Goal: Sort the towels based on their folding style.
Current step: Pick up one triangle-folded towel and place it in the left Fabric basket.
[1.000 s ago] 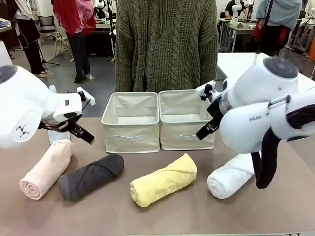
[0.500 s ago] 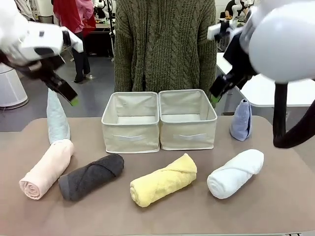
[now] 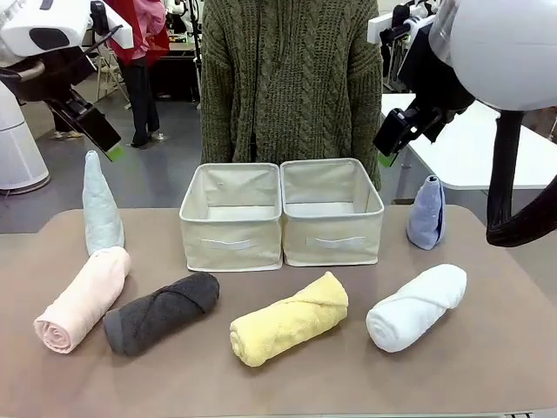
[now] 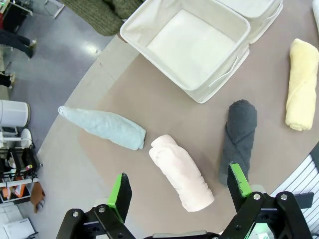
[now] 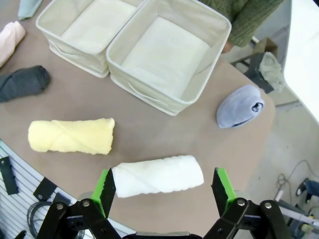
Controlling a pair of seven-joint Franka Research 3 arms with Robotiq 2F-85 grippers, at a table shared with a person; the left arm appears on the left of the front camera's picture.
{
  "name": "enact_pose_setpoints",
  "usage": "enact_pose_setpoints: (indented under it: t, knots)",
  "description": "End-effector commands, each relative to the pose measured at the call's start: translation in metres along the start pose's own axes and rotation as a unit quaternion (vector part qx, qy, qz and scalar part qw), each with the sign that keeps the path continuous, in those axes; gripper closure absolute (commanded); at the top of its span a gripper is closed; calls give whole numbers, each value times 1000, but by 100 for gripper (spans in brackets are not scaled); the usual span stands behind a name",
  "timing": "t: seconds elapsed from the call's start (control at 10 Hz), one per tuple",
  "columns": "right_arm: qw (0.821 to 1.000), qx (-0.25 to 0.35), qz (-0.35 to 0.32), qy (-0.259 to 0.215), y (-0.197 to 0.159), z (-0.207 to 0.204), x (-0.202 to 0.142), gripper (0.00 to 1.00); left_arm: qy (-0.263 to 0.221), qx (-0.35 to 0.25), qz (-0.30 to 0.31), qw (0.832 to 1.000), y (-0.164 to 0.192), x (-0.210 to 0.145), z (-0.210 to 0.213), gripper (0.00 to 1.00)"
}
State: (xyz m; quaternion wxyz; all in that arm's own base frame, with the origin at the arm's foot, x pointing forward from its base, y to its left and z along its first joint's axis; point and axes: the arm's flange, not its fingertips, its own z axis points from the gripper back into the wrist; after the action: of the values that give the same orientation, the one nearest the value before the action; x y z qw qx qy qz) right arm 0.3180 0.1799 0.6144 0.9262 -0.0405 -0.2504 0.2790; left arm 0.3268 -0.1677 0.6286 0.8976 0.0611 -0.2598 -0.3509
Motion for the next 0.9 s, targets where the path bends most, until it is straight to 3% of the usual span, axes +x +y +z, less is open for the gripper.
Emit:
enact_pose_setpoints:
  t: [0.0,0.2,0.3,0.5,0.6,0.8]
  knots:
    - [1000,5,0,-9,-1,-5,-2,0,-4,-3,3,1000,2,1,-6,0]
    - [1000,0,-1,1,0,-2,-1,0,4,-2,0,1000,0,1,-4,0]
    - [994,104,34,-15,-34,2,-12,0,1,-115,-42,992,38,-8,-10,0]
    - [960,263,58,-82,-105,14,-40,0,-55,-238,-101,965,91,-24,-9,0]
    - [929,334,89,-130,-143,18,-60,0,-86,-285,-123,947,115,-35,-9,0]
    - [897,385,82,-201,-215,13,-108,0,-172,-334,-122,919,164,-69,-14,0]
